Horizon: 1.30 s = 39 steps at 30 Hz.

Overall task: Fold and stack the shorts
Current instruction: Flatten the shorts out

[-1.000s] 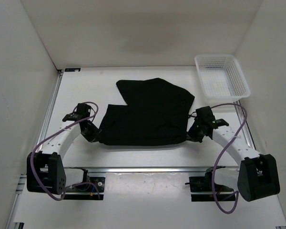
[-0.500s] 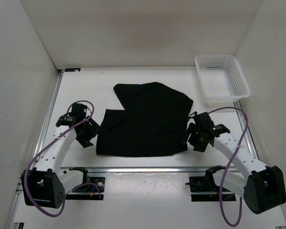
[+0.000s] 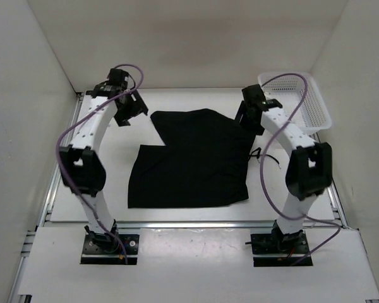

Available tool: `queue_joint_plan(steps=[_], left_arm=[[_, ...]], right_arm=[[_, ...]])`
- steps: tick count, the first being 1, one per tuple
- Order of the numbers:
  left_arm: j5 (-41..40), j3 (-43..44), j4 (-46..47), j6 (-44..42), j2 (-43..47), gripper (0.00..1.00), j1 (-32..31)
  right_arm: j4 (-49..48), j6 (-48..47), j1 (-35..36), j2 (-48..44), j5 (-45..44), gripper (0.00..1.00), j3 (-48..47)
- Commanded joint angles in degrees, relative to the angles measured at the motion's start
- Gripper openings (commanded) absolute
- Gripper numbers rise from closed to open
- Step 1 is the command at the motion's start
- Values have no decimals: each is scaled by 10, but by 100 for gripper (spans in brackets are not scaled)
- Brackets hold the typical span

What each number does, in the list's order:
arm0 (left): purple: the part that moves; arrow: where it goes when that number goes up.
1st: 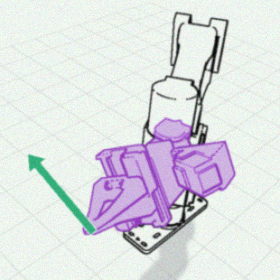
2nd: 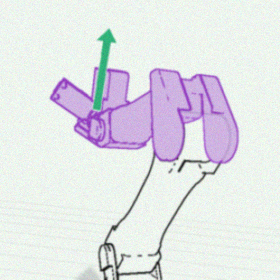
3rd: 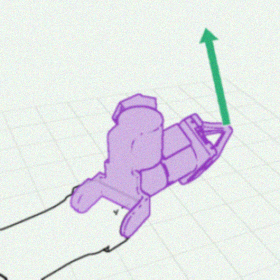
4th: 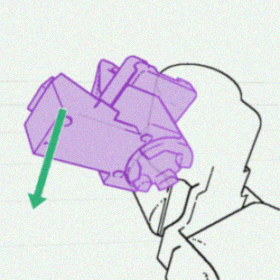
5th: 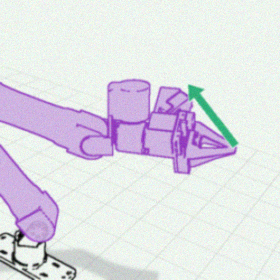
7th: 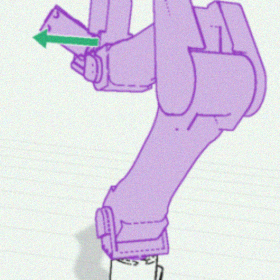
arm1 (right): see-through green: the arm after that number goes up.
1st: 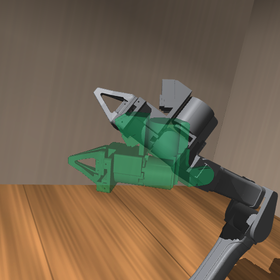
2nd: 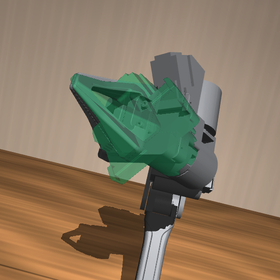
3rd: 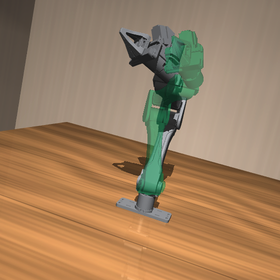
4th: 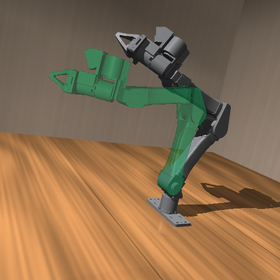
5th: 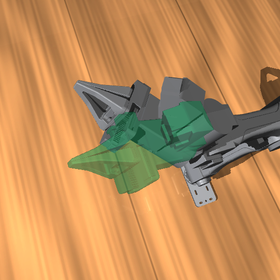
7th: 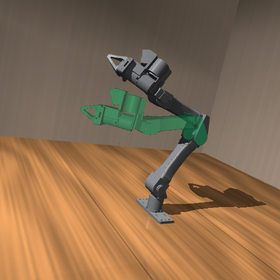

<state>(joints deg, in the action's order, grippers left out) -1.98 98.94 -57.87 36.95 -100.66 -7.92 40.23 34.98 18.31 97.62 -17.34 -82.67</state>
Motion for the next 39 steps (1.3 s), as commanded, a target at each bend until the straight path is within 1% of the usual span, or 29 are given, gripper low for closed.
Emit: queue_joint_plan(steps=[1,2,3,4,5,6,8,9,13,16,18,20,21,22,24,25,26,27,28,30,31,32,34,35,37,38,39], left_arm=[[26,111,-9,-64,-97,87,-9],[31,135,-15,-64,-122,88,-10],[36,157,-15,-70,-167,88,-10],[36,178,-15,-70,-188,88,-15],[44,216,-21,-70,-209,88,-15],[50,237,-29,-70,-250,88,-15],[55,294,-37,-70,-304,88,-15],[65,309,-37,-70,-319,88,-15],[72,373,-30,-75,-385,87,-25],[86,408,-30,-80,-427,87,-25],[98,413,-19,-80,-442,83,-25],[126,413,-9,-80,-454,74,-25],[136,408,2,-80,-454,65,-25],[151,408,8,-80,-454,43,-25],[152,408,8,-80,-459,10,-25],[152,400,8,-74,-454,10,-25],[146,395,8,-74,-447,10,-25],[136,384,8,-74,-437,10,-25],[108,354,8,-67,-404,10,-25],[81,306,8,-57,-360,10,-19],[73,251,17,-57,-337,10,-14],[66,223,22,-51,-294,10,-6],[58,169,22,-51,-252,10,2],[52,117,22,-42,-213,10,9],[61,62,22,-36,-168,10,9],[61,17,22,-36,-121,10,9],[61,-3,22,-31,-100,15,9]], right_arm=[[8,-49,-17,102,-6,77,-122],[13,-54,-17,151,-6,77,-152],[20,-55,-17,175,-6,77,-206],[20,-60,-17,196,-6,77,-230],[26,-60,-17,234,-6,77,-251],[34,-60,-17,251,-6,77,-288],[40,-60,-22,297,-6,77,-323],[40,-60,-22,311,-6,77,-353],[53,-67,-22,383,-11,75,-423],[58,-73,-22,413,-11,73,-444],[58,-78,-22,419,-11,71,-449],[58,-78,-22,432,-6,70,-449],[58,-78,-22,432,2,69,-449],[58,-78,-22,438,8,67,-444],[58,-83,-22,443,22,61,-444],[52,-84,-22,443,37,49,-444],[52,-84,-22,443,42,41,-439],[52,-84,-22,431,48,31,-439],[44,-89,-22,425,48,15,-433],[36,-89,-22,406,68,3,-416],[30,-96,-22,398,68,0,-409],[30,-96,-22,392,75,0,-403],[23,-109,-9,372,75,0,-374],[18,-109,-4,365,75,0,-362],[11,-122,15,342,65,0,-318],[5,-122,22,335,55,0,-304],[5,-127,32,324,41,0,-280]])
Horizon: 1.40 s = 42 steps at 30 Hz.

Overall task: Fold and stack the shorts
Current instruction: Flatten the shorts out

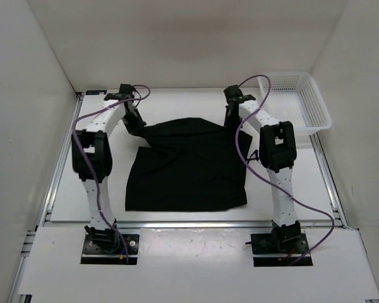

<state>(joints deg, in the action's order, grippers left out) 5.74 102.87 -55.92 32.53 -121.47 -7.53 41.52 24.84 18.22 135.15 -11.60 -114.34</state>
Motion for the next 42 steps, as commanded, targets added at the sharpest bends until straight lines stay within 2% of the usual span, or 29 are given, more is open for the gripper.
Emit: queue_joint_plan(steps=[1,2,4,5,6,8,9,10,12,14,16,18,22,26,29,33,36,38,40,42], left_arm=[[-25,-56,-2,13,126,28,5],[-30,-63,-2,13,141,64,5],[-57,-44,-8,3,149,87,5],[-68,-5,-8,-9,149,96,5],[-75,28,-23,-17,112,98,5],[-75,113,-58,-33,55,86,-12],[-84,211,-71,-40,23,77,-19],[-84,265,-108,-46,-46,66,-25],[-84,393,-126,-52,-110,60,-36],[-58,442,-120,-58,-177,59,-42],[-41,451,-97,-53,-209,65,-42],[-29,443,-55,-53,-221,78,-42],[-24,478,-49,-67,-267,85,-63],[-42,446,-55,-79,-274,85,-76],[-54,407,-71,-91,-269,81,-82],[-59,407,-136,-113,-276,65,-88],[-65,372,-141,-119,-269,64,-93],[-60,366,-141,-124,-262,41,-100],[-54,375,-141,-129,-262,10,-100],[-49,393,-135,-124,-247,10,-105]], right_arm=[[-13,-26,33,-52,-26,0,46],[-14,-26,38,-58,-33,0,54],[-20,-26,38,-58,-33,0,66],[-20,-26,38,-63,-33,0,72],[-20,-26,38,-63,-33,0,72],[-20,-26,44,-63,-33,0,66],[-20,-26,44,-63,-33,0,66],[-20,-31,44,-63,-33,0,59],[-20,-31,44,-58,-33,0,54],[-14,-31,44,-53,-33,0,45],[-8,-31,44,-46,-27,0,37],[-8,-31,44,-46,-22,0,31],[-3,-26,44,-46,-17,0,31],[-3,-26,44,-41,-22,0,31],[-3,-26,44,-41,-27,0,31],[-3,-21,44,-36,-33,0,25],[2,-21,44,-36,-33,0,25],[2,-21,44,-36,-38,0,25],[2,-21,44,-36,-38,0,25],[2,-21,44,-42,-38,0,25]])
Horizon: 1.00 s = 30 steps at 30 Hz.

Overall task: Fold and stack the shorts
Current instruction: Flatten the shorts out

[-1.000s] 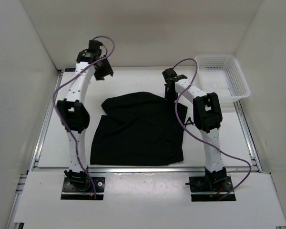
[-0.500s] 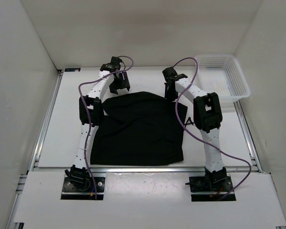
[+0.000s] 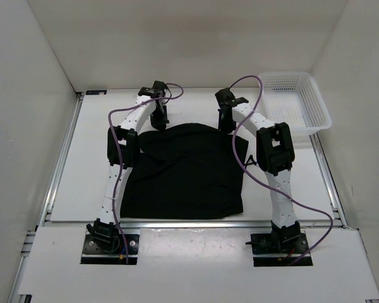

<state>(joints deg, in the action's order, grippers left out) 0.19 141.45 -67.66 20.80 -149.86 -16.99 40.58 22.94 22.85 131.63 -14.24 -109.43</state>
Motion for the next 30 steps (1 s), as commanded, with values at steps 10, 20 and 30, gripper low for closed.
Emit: queue_joint_plan(steps=[10,20,30], left_arm=[[12,54,82,46,146,10,34],[25,62,144,77,173,10,39],[33,158,178,127,42,66,64]], right_arm=[[12,4,-13,-32,-24,0,-51],[12,-1,-13,-50,-29,0,-93],[30,-1,-32,23,-52,51,-218]])
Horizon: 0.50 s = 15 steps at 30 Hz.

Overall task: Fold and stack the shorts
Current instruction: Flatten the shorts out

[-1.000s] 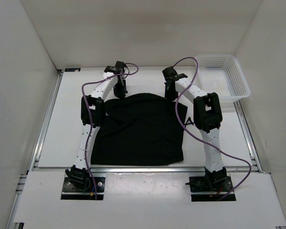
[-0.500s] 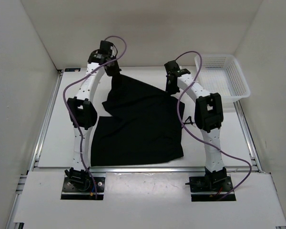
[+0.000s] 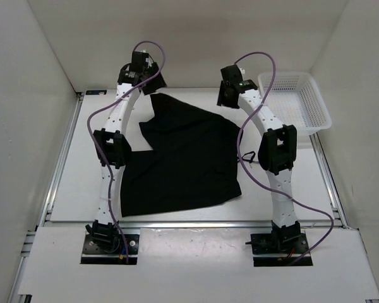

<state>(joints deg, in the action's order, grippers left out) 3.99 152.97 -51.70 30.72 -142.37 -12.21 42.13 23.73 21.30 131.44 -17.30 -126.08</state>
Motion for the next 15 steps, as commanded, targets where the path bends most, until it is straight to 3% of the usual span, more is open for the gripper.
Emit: queue_joint_plan(steps=[1,2,6,10,12,13,15], left_arm=[[9,54,19,33,-43,97,24],[9,54,19,33,-43,100,25],[-35,7,24,11,32,100,37],[-66,-94,24,-7,118,98,48],[-66,-129,24,-19,156,86,53],[-66,-170,18,-24,167,54,54],[-81,-216,9,-24,192,20,59]], right_arm=[[20,-9,-17,25,-21,71,-61],[20,-3,-22,13,-28,77,-51],[-17,-3,-22,-57,-29,77,48],[-34,3,-22,-122,-5,74,136],[-39,3,-11,-133,1,71,171],[-39,3,-11,-142,1,69,181],[-39,3,-6,-165,13,65,221]])
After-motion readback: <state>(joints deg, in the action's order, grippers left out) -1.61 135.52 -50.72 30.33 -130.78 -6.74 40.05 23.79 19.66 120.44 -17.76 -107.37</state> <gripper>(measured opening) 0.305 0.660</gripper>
